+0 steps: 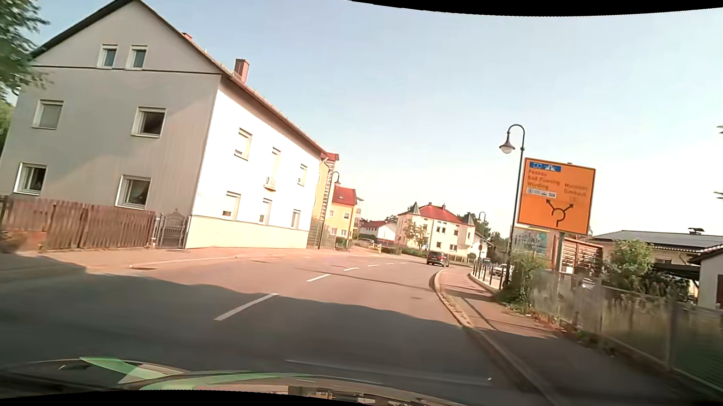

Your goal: Follow the waypoints while adhering to traffic rules and regulations

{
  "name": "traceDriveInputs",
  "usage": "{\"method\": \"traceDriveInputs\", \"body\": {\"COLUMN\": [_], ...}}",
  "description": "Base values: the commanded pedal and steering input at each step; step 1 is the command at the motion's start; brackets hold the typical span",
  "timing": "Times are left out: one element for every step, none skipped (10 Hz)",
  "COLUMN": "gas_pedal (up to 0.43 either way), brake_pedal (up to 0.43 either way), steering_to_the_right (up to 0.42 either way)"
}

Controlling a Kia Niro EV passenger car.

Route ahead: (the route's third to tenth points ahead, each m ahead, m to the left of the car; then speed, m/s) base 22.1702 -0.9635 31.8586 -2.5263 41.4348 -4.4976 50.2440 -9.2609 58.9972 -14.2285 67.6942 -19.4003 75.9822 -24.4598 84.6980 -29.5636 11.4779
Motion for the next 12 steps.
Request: {"method": "traceDriveInputs", "body": {"gas_pedal": [0.039,0.047,0.047,0.047,0.047,0.047,0.047,0.047,0.059,0.059,0.059,0.059], "brake_pedal": [0.0,0.0,0.0,0.0,0.0,0.0,0.0,0.0,0.0,0.0,0.0,0.0], "steering_to_the_right": [0.029,0.03,0.031,0.034,0.04,0.043,0.045,0.045,0.045,0.045,0.045,0.045]}}
